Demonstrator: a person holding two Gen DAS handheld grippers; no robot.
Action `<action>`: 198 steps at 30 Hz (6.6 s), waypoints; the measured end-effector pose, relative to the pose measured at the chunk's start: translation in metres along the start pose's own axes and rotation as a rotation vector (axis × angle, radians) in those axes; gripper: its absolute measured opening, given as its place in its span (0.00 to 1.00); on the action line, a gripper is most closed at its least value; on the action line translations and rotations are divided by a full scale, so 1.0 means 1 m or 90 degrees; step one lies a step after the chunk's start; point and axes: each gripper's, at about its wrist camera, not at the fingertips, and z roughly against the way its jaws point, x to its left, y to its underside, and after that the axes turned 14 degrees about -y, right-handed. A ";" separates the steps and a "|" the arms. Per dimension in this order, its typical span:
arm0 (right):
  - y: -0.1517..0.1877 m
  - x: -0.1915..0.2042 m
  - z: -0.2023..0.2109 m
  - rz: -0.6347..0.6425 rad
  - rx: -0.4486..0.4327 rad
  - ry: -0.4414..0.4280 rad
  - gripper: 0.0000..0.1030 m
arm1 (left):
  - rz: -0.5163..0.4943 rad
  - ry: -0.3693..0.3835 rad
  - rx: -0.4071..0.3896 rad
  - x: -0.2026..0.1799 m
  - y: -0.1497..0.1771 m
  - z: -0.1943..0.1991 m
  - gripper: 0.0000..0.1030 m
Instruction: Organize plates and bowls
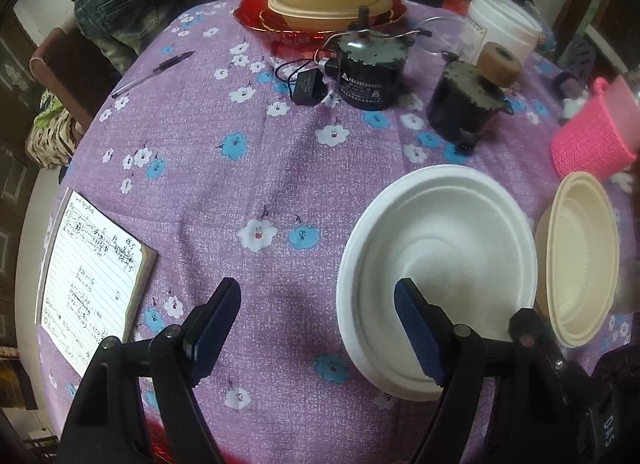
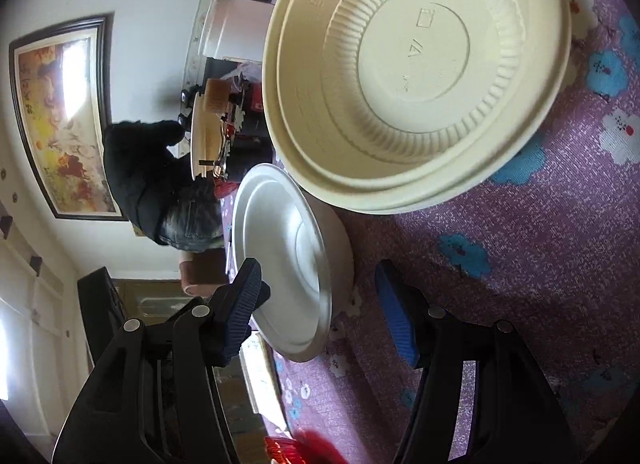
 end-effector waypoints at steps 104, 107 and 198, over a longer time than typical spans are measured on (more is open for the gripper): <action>0.144 0.089 0.046 0.267 0.127 -0.067 0.18 | -0.071 -0.011 -0.327 0.098 0.149 0.126 0.17; 0.158 0.093 0.053 0.282 0.135 -0.069 0.18 | -0.065 -0.020 -0.359 0.104 0.167 0.133 0.17; 0.273 0.080 0.000 0.324 0.270 0.039 0.18 | 0.075 0.031 -0.265 0.187 0.233 0.060 0.18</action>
